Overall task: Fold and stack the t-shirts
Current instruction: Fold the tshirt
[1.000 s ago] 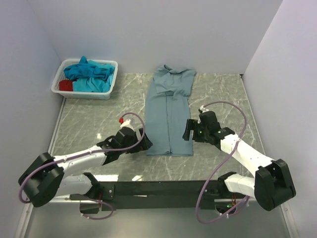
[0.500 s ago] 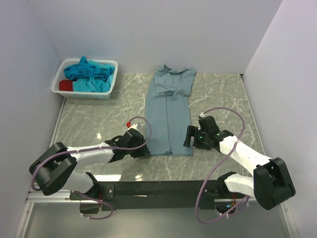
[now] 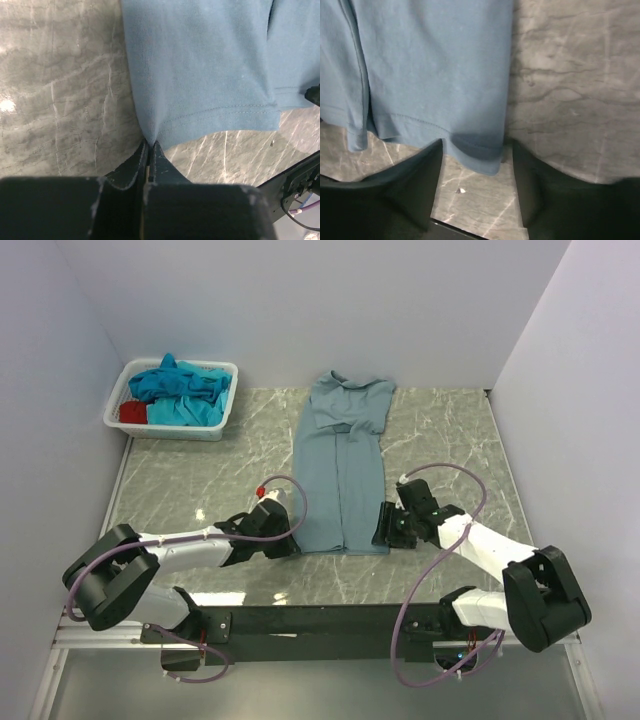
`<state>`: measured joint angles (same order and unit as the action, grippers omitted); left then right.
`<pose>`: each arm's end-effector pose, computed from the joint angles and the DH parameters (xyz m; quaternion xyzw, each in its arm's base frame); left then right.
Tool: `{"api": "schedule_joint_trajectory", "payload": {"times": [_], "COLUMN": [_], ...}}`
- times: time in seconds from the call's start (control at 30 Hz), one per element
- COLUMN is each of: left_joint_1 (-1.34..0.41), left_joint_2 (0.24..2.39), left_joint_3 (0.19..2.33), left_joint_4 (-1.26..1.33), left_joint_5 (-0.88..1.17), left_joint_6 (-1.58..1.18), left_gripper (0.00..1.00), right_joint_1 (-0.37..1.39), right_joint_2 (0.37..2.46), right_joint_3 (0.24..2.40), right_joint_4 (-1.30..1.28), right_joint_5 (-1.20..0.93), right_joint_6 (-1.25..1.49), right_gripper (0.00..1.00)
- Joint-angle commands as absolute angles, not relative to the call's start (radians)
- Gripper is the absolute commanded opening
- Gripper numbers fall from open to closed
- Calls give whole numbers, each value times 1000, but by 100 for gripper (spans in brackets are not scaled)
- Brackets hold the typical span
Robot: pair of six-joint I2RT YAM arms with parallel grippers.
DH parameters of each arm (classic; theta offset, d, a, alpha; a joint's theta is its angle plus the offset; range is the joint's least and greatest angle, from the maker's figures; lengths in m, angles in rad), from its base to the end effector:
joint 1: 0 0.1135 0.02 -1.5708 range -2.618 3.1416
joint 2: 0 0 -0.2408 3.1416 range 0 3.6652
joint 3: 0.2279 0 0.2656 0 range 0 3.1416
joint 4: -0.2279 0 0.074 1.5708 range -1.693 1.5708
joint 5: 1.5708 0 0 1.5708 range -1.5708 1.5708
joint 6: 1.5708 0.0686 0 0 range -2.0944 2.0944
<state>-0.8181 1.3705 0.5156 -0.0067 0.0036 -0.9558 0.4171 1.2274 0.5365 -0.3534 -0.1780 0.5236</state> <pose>0.1913 -0.2046 0.0854 -0.0639 0.9356 -0.2702 0.2181 0.2215 0.1114 0.0993 0.0281 0.9616 0.1940 0.1922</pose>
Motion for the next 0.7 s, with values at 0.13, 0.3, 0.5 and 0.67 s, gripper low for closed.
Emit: {"api": "schedule_joint_trajectory", "payload": {"times": [0.13, 0.3, 0.5, 0.67], "left_joint_1": [-827, -830, -856, -877], "left_joint_2": [1359, 1341, 1263, 1163], "left_joint_3": [515, 499, 466, 428], "left_joint_4": [-17, -8, -32, -93], "left_joint_5": [20, 20, 3, 3], "left_joint_6": [-963, -973, -994, -1023], "left_gripper": [1, 1, 1, 1], "right_joint_1": [445, 452, 494, 537], "right_joint_2": [1236, 1214, 1106, 968], "right_joint_3": [500, 483, 437, 387], "right_joint_4": [-393, -384, -433, -495], "right_joint_5": [-187, -183, -231, -276], "right_joint_6": [552, 563, 587, 661], "right_gripper": [38, 0, 0, 0]}}
